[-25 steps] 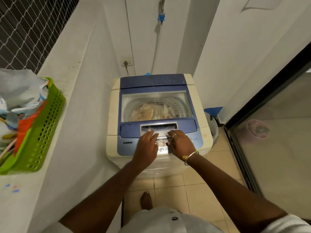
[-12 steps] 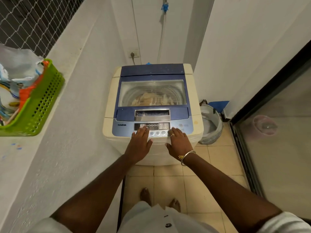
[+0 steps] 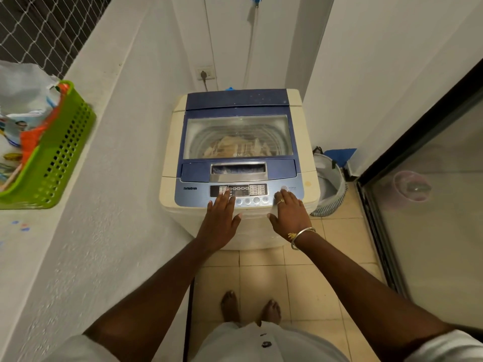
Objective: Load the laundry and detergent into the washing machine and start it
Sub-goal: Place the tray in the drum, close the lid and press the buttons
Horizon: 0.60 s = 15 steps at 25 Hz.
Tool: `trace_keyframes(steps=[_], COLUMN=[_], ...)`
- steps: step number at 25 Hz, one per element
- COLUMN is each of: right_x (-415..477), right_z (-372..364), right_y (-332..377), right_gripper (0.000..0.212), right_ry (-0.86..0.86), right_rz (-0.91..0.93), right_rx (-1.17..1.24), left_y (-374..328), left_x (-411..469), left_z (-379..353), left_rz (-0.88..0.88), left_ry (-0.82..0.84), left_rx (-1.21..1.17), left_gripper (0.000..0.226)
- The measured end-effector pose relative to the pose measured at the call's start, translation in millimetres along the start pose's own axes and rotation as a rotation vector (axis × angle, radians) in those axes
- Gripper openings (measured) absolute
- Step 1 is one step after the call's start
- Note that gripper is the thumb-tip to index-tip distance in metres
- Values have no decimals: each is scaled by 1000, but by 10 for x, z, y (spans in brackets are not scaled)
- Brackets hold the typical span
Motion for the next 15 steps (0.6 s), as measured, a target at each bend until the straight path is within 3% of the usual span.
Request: trace_keyframes(steps=[15], right_x=[-2], right_z=[66], right_y=[-17], right_gripper=[70], right_ry=[22], right_rz=[-16], right_rx=[-40], left_y=[112], left_x=[-21], left_z=[107], left_rz=[24], left_ry=[0], left_rx=[-34], left_gripper=[59])
Point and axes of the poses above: each hand's wrist, its own x-axis towards the middle knuckle, its own z-axis out of the back of the hand, y = z × x, the point moved 2 cm from there along x, towards the middle knuckle, and after that the axes turned 11 degrees about -y, right-handed, at the moved point
